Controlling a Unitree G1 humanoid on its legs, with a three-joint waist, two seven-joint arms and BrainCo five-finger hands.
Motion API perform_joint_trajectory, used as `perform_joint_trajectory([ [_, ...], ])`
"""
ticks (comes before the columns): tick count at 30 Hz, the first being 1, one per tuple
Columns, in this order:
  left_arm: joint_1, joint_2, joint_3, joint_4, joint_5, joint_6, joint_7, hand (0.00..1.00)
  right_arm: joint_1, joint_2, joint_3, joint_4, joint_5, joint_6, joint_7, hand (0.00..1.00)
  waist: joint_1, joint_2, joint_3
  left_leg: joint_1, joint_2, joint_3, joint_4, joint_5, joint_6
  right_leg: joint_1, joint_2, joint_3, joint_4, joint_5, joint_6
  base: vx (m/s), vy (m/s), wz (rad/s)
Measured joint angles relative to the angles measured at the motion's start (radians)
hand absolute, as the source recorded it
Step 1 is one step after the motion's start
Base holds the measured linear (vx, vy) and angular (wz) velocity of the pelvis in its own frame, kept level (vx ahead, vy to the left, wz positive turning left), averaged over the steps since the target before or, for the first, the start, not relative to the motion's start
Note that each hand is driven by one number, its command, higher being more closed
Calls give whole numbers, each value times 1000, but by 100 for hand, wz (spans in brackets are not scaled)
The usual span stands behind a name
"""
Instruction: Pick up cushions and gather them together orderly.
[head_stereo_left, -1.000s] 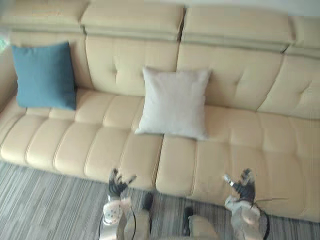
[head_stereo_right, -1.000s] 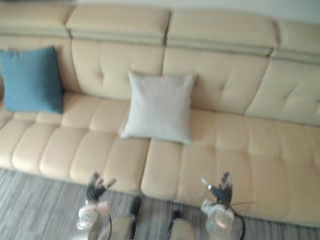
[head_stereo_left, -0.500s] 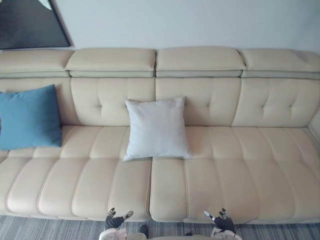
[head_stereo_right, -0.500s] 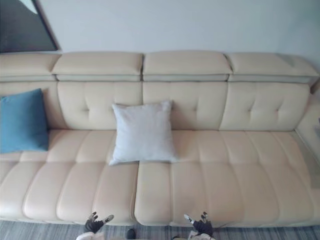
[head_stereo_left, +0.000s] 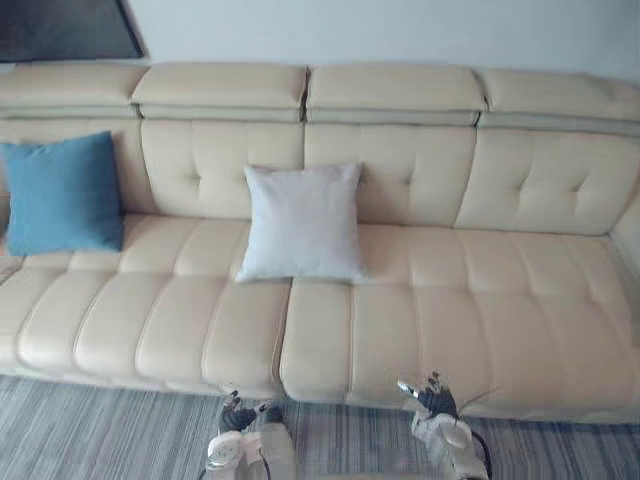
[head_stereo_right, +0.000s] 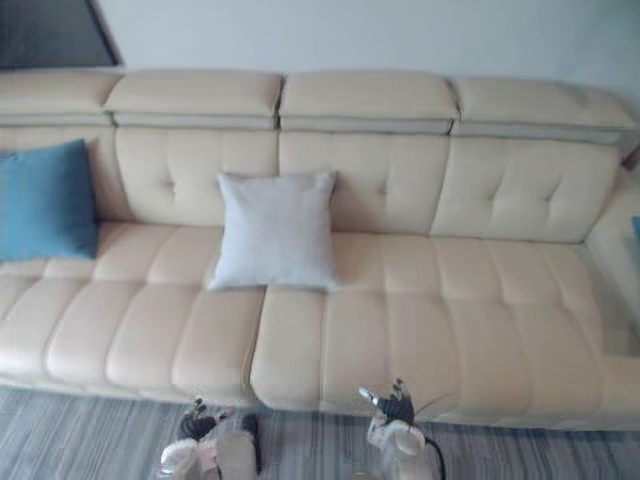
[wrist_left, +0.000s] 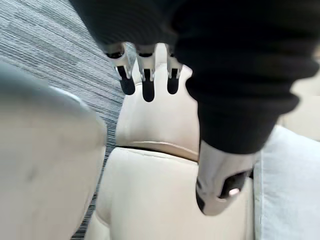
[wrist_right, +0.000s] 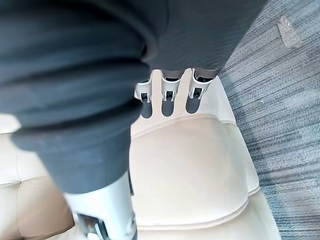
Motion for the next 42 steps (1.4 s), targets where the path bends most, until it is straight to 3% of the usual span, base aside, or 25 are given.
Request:
perform_joint_trajectory([
  [1, -2, -1, 2, -5, -1, 0, 1, 0, 5, -3, -5, 18, -1, 4, -6, 0, 1, -5, 3, 14, -10, 29, 14, -27, -5, -9, -14, -34, -3, 11, -28, -461, -87, 50],
  [2, 2, 0, 2, -16, -1, 0, 1, 0, 6, -5, -7, 19, 0, 6, -15, 0, 3, -14, 8, 21, -31, 35, 53, -72, 18, -15, -37, -57, -5, 10, -38, -291, -50, 25],
  [3, 3, 0, 2, -18, -1, -1, 0, 0, 5, -7, -7, 19, -1, 6, -16, 0, 3, -18, 10, 23, -40, 32, 74, -92, 27, -18, -44, -63, -6, 10, -40, -253, -6, 21],
  [5, 2, 0, -24, -17, 0, 1, -1, 0, 15, -25, -19, 35, -10, 8, -14, 0, -6, -22, 12, 28, -74, -7, 234, -241, 57, -47, -83, -90, -38, 56, -42, -329, 71, 34],
  [6, 2, 1, -26, -17, 0, 1, -2, 0, 17, -24, -29, 42, -13, 8, -14, 0, -7, -22, 12, 32, -75, -11, 260, -266, 61, -47, -88, -96, -46, 63, -40, -273, 176, 48],
  [7, 2, -1, -27, -17, 0, 1, -2, 0, 30, -23, -52, 65, -18, 18, -13, 0, -11, -22, 11, 55, -72, -23, 362, -347, 65, -45, -100, -107, -75, 89, -27, -222, 228, 39],
  [8, 2, -5, -25, -17, 0, 1, -1, 0, 37, -21, -56, 66, -19, 24, -11, 0, -12, -22, 10, 86, -70, -23, 396, -388, 56, -46, -106, -107, -86, 102, -15, -209, 296, 38],
  [9, 8, -8, -19, -9, 1, 2, -2, 0, 47, -17, -67, 71, -19, 25, -6, 0, -16, -17, 7, 145, -72, -25, 363, -459, 41, -51, -109, -101, -93, 116, 8, -137, 268, 16],
  [10, 9, -10, -17, -3, 1, 2, -2, 0, 49, -17, -75, 76, -18, 26, -4, 0, -18, -8, 1, 169, -73, -29, 317, -480, 36, -63, -105, -99, -91, 120, 17, -119, 267, 1],
  [11, 3, -5, -6, 12, 1, 4, -3, 0, 42, -5, -94, 105, -18, 31, 3, 0, -20, -17, -3, 196, -94, -19, 229, -500, 45, -83, -113, -73, -90, 146, 47, -126, 239, -14],
  [14, 23, 19, 14, 38, 2, 10, -1, 0, 60, 40, -124, 130, -18, 36, 17, 0, -29, -43, -39, 244, -154, 8, 110, -440, 76, -45, -124, -14, -222, 237, 69, -43, 166, -16],
  [18, 24, 22, 16, 80, 3, 16, -1, 0, 72, 33, -173, 144, -16, 36, 16, 0, -50, -34, -66, 281, -192, 19, 53, -420, 99, 25, -133, 3, -356, 314, 88, 18, 149, -5],
  [24, 38, 7, 30, 111, 3, 17, -3, 0, 70, 8, -205, 172, -16, 34, 17, 0, -49, -6, -88, 327, -197, 28, 24, -414, 101, 55, -120, 16, -400, 331, 93, 89, 28, -11],
  [25, 45, 4, 100, 131, 2, 17, -5, 0, 83, 10, -236, 193, 1, 35, 25, 0, -52, -25, -87, 386, -198, 5, -36, -411, 100, 128, -107, -1, -473, 341, 89, 0, 0, 0],
  [37, 38, 12, 99, 152, 0, 17, -13, 0, 88, 3, -231, 218, -51, 53, 24, 0, -58, -28, -86, 411, -197, 21, -66, -402, 99, 133, -107, 2, -474, 341, 89, 0, 0, -3],
  [42, 19, 25, 80, 183, 1, 18, -32, 0, 81, -19, -201, 252, -97, 76, 23, 0, -63, -28, -72, 457, -191, 108, -106, -399, 95, 127, -96, 69, -477, 350, 96, -10, 2, -41],
])
